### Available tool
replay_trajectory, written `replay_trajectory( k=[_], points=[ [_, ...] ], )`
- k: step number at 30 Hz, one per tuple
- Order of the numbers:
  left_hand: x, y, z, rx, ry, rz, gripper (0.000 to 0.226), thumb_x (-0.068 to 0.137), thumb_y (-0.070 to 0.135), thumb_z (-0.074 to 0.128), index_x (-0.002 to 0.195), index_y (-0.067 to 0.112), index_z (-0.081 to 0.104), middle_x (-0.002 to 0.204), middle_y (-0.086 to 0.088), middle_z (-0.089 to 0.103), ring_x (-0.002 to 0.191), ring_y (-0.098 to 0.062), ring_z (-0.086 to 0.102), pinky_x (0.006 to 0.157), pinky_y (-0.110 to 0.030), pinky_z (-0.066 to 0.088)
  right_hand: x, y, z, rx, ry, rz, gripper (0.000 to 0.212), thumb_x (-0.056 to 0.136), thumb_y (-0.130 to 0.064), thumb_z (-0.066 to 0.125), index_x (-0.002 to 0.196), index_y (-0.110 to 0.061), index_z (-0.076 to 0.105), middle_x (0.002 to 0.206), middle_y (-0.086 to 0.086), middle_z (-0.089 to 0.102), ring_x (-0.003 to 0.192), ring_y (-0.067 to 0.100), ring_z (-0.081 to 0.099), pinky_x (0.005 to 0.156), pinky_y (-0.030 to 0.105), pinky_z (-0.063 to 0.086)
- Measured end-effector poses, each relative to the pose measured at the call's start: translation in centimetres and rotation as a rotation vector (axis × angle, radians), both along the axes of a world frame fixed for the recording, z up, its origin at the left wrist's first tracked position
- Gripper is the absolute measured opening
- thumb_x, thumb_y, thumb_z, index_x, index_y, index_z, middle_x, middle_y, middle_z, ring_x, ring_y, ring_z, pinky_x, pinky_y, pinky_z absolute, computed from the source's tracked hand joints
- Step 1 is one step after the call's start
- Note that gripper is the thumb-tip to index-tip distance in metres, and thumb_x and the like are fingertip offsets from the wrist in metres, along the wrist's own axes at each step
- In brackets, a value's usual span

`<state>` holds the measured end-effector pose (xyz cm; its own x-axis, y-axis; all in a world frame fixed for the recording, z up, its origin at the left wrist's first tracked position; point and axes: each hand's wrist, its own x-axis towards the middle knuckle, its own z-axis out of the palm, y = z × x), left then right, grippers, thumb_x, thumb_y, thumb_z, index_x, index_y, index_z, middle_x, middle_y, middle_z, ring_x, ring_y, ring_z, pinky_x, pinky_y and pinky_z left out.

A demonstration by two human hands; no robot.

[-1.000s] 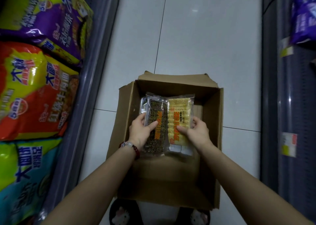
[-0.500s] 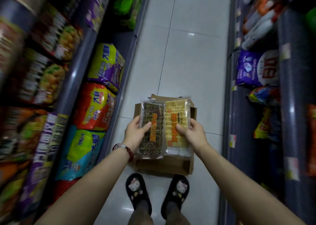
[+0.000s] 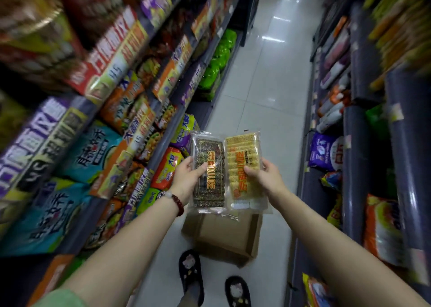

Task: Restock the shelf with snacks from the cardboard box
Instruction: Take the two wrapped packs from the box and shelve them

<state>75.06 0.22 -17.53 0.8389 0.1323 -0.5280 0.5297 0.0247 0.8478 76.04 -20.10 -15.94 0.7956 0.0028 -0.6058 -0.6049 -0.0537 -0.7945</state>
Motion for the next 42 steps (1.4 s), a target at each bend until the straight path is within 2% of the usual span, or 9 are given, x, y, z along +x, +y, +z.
replay_trajectory(
  k=[4,7,12,16,19,26,31,36,42],
  points=[
    [-3.7,0.4,2.2,0.008,-0.047,0.125,0.043,0.089,0.01,0.061,0.13,0.002,0.048,0.101,0.004,0.062,0.087,-0.006,0.058,0.078,-0.012,0.051,-1.1,0.9,2.0,0.013,-0.009,0.139,0.019,0.087,-0.011,0.064,0.104,-0.016,0.058,0.102,0.007,0.07,0.091,0.023,0.068,0.082,0.042,0.055],
    [-7.3,0.8,2.8,-0.011,-0.038,0.244,0.047,0.088,0.01,0.064,0.131,0.003,0.047,0.115,-0.001,0.059,0.102,-0.013,0.057,0.1,-0.029,0.043,-2.7,1.9,2.6,0.018,-0.006,0.25,0.033,0.086,-0.011,0.065,0.117,-0.006,0.055,0.107,0.012,0.069,0.094,0.027,0.069,0.085,0.046,0.056],
    [-13.9,2.8,3.1,-0.031,-0.018,0.43,0.046,0.085,0.013,0.067,0.128,0.004,0.052,0.121,-0.009,0.063,0.1,-0.016,0.062,0.082,-0.022,0.047,-5.8,4.8,3.5,0.024,-0.002,0.443,0.024,0.087,-0.011,0.064,0.109,-0.013,0.055,0.103,0.007,0.068,0.087,0.021,0.069,0.066,0.031,0.056],
    [-18.9,5.2,4.9,-0.057,-0.008,0.58,0.036,0.085,0.01,0.067,0.115,0.017,0.048,0.11,0.005,0.06,0.093,-0.008,0.058,0.082,-0.02,0.044,-8.2,8.3,4.2,0.038,0.019,0.616,0.029,0.085,-0.006,0.065,0.112,-0.011,0.055,0.103,0.009,0.069,0.089,0.024,0.069,0.074,0.035,0.056],
    [-23.0,7.8,5.7,-0.022,-0.009,0.647,0.047,0.083,0.011,0.07,0.126,0.009,0.051,0.118,-0.005,0.064,0.097,-0.011,0.062,0.082,-0.019,0.051,-10.3,11.7,4.6,0.037,0.019,0.725,0.039,0.081,-0.005,0.067,0.118,-0.01,0.054,0.107,0.013,0.068,0.092,0.029,0.069,0.077,0.04,0.055],
    [-33.1,13.3,8.0,0.002,-0.031,0.815,0.079,0.069,0.028,0.081,0.138,0.016,0.044,0.134,-0.011,0.056,0.125,-0.029,0.052,0.107,-0.049,0.041,-16.2,19.9,7.2,0.105,0.042,0.939,0.054,0.062,-0.004,0.072,0.114,-0.01,0.058,0.093,0.009,0.07,0.086,0.031,0.068,0.073,0.041,0.054],
    [-38.3,15.3,11.8,-0.028,-0.1,0.82,0.038,0.076,0.006,0.075,0.109,0.018,0.058,0.104,-0.005,0.069,0.098,-0.021,0.064,0.079,-0.02,0.053,-19.1,23.1,10.7,0.156,0.024,1.102,0.042,0.068,0.005,0.07,0.107,-0.01,0.061,0.099,0.012,0.072,0.094,0.032,0.069,0.079,0.046,0.056],
    [-41.4,16.8,15.3,-0.055,-0.185,0.871,0.041,0.076,0.005,0.072,0.111,0.022,0.058,0.109,-0.008,0.07,0.102,-0.023,0.066,0.09,-0.04,0.052,-19.9,26.1,14.8,0.198,-0.006,1.25,0.034,0.079,0.009,0.061,0.107,-0.01,0.062,0.103,0.012,0.071,0.105,0.034,0.065,0.09,0.05,0.052],
    [-43.8,19.3,19.0,-0.035,-0.266,1.004,0.081,0.058,0.03,0.086,0.13,0.018,0.05,0.126,-0.007,0.061,0.117,-0.026,0.058,0.099,-0.047,0.047,-21.4,30.5,18.9,0.274,-0.033,1.274,0.04,0.083,0.004,0.062,0.119,-0.012,0.051,0.108,0.009,0.069,0.097,0.029,0.067,0.068,0.037,0.056]
  ],
)
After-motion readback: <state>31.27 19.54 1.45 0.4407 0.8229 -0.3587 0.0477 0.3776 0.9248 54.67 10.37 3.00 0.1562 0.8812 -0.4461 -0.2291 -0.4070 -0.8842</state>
